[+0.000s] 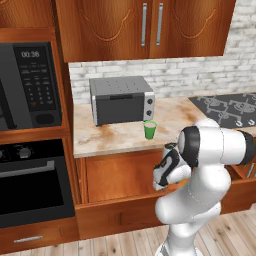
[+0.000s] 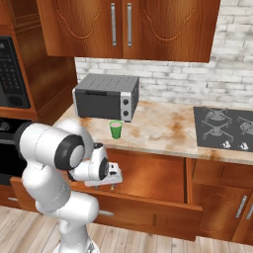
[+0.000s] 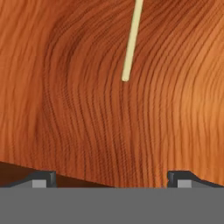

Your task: Pick up the straw from the left drawer and put it inside the smoothie cup.

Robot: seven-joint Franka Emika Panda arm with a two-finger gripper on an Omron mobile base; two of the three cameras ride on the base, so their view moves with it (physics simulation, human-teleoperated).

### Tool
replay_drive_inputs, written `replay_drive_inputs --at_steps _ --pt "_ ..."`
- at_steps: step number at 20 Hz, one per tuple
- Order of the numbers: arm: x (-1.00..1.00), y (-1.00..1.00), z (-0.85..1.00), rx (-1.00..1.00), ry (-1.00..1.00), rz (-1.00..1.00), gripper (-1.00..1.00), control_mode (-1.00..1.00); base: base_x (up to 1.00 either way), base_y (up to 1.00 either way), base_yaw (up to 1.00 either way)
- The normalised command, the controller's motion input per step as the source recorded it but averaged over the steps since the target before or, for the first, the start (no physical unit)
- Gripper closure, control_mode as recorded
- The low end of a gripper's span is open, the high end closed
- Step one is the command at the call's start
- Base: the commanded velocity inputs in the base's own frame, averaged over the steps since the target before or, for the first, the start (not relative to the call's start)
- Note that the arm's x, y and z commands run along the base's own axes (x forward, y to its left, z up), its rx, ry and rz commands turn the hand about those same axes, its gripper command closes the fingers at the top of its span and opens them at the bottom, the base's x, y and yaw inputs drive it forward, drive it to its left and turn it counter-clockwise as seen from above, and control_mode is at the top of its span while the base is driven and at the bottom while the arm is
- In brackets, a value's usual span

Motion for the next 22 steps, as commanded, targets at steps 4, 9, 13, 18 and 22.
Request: replay_drive_inputs --at_steps 4,9,13,18,22 --pt "0.36 0.00 0.50 0.00 -0.05 0.02 -1.00 -1.00 0.00 0.00 0.00" --pt "0.56 0.00 0.14 0.00 0.00 0.00 -1.00 -1.00 0.00 0.00 0.00" --pt "0.31 0.00 -0.04 0.00 -0.01 0.00 -1.00 -1.00 0.00 0.00 0.00" --pt "0.23 0.00 -0.28 0.00 -0.02 0.00 -1.00 -1.00 0.00 0.00 0.00" --pt "0.20 0.00 -0.48 0.00 0.00 0.00 -1.00 -1.00 0.00 0.00 0.00"
